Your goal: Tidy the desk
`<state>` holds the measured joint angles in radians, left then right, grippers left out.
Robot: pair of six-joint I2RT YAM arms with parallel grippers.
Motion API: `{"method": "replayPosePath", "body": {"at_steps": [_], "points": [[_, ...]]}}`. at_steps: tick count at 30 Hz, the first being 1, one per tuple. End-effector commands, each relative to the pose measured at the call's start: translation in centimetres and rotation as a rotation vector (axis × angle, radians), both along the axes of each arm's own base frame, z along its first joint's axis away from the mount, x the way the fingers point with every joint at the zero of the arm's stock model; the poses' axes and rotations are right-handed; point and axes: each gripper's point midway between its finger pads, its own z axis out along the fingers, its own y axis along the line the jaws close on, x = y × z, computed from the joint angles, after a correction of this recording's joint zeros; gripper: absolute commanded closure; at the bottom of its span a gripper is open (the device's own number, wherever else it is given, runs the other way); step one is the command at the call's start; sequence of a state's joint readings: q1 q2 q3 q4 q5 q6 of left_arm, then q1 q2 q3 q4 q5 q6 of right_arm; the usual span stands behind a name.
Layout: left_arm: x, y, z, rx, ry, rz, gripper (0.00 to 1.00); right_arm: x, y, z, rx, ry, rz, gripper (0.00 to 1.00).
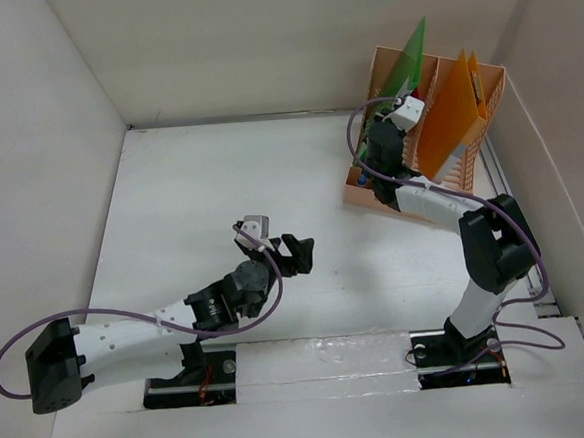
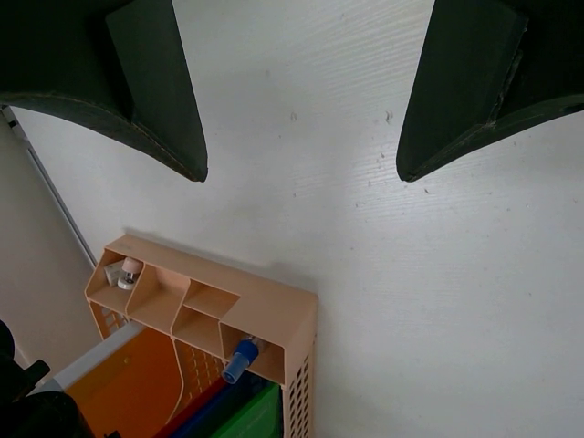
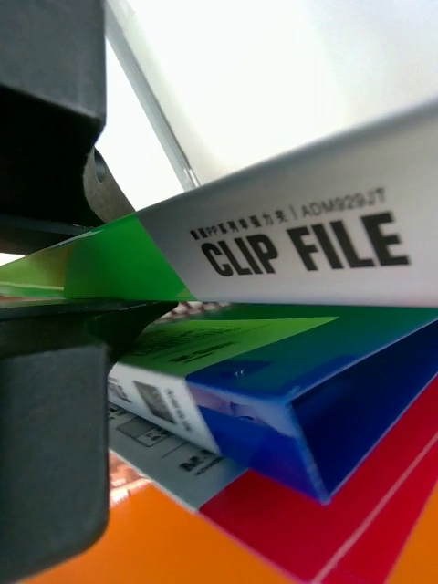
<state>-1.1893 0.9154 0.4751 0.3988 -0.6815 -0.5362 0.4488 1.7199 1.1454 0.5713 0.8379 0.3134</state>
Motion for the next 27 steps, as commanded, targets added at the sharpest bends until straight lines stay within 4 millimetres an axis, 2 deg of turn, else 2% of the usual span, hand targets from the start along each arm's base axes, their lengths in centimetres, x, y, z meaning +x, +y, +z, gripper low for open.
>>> {"method": "replayPosePath", "body": {"at_steps": [1,4,7,8,11,17,18,19,21,22,24,25,26,27], "points": [[0.5,-0.9,3.2,-0.060,-0.039,-0.002,0.19,-0.2,-2.1,1.6,-0.090,0.009,-0.040,1.00],[0.5,-0.7,2.5,-0.037,-0.030,0.006,0.19,-0.1,-1.7,1.0,-0.127,0.013,-0.012,1.00],[0.5,-0.8,2.8,-0.050,-0.037,0.004,0.19,-0.4,-1.9,0.0,-0.159,0.023,-0.040,1.00],[0.5,-0.6,2.5,-0.030,-0.028,0.008,0.19,-0.3,-1.9,-1.0,-0.169,0.040,-0.043,1.00],[0.6,-0.4,2.5,-0.039,-0.030,0.017,0.19,0.0,-1.6,-2.4,-0.186,0.073,-0.059,1.00],[0.8,-0.8,2.4,-0.016,-0.024,0.017,0.19,-0.3,-1.0,-2.9,-0.177,0.092,-0.039,1.00],[0.8,-0.9,2.1,-0.012,-0.022,0.014,0.19,-0.5,-0.6,-3.1,-0.179,0.109,-0.034,0.98],[0.8,-1.0,2.2,-0.012,-0.023,0.013,0.19,-0.6,-0.4,-2.7,-0.155,0.101,-0.022,0.81],[0.8,-1.4,2.2,0.020,-0.025,-0.001,0.17,-0.8,0.0,-2.9,-0.137,0.120,0.009,0.56],[0.9,-1.7,2.4,0.026,-0.025,-0.006,0.16,-0.9,0.3,-2.5,-0.106,0.110,0.023,0.33],[0.9,-2.5,1.5,0.060,-0.015,-0.032,0.15,-1.2,0.2,-2.4,-0.098,0.129,0.020,0.18],[1.4,-2.7,1.7,0.059,-0.009,-0.036,0.15,-1.7,0.4,-1.4,-0.083,0.109,0.028,0.08],[1.3,-3.6,1.0,0.064,0.022,-0.089,0.14,-2.0,0.4,-0.8,-0.078,0.102,0.036,0.00],[1.8,-3.8,0.9,0.059,0.037,-0.095,0.14,-2.3,0.5,-0.3,-0.072,0.099,0.051,0.00]]}}
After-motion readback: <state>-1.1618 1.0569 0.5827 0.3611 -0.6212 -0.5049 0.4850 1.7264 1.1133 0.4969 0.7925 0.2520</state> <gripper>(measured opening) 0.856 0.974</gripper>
